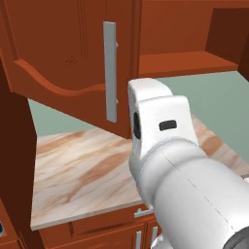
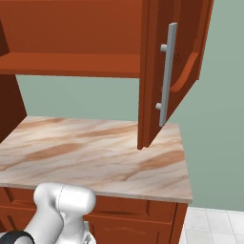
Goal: Close all open cabinet doors.
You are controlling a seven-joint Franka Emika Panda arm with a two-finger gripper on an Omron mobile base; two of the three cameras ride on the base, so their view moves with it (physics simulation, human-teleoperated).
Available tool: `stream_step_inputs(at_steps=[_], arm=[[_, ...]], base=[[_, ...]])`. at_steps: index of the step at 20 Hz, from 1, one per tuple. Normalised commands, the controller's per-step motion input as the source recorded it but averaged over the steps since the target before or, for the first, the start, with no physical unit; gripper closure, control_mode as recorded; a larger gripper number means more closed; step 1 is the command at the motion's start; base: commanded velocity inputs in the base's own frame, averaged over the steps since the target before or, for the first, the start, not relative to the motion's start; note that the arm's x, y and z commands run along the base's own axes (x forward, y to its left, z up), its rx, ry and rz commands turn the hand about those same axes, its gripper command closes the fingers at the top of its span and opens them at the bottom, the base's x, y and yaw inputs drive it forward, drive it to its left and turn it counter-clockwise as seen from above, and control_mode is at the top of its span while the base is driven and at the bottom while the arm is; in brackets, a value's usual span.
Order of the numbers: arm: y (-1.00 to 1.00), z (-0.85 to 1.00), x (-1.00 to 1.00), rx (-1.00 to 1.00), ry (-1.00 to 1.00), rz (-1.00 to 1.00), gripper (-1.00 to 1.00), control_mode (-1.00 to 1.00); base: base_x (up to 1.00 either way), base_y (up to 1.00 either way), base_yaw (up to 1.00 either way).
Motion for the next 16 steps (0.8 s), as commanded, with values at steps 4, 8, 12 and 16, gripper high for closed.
stream_step_inputs(at_steps=[4,8,12,16], arm=[[0.37,-0.36,0.86,-0.04,0.0,0.0,-1.0,-1.0],[0.29,-0.28,0.83,-0.03,0.0,0.0,-1.0,-1.0],[0.19,-0.08,0.78,-0.01,-0.05,0.0,-1.0,-1.0],[0.25,0.0,0.73,0.0,-0.07,0.0,-1.0,-1.0]], base=[[0.0,0.0,0.0],[0.0,0.0,0.0],[0.0,0.0,0.0],[0.0,0.0,0.0]])
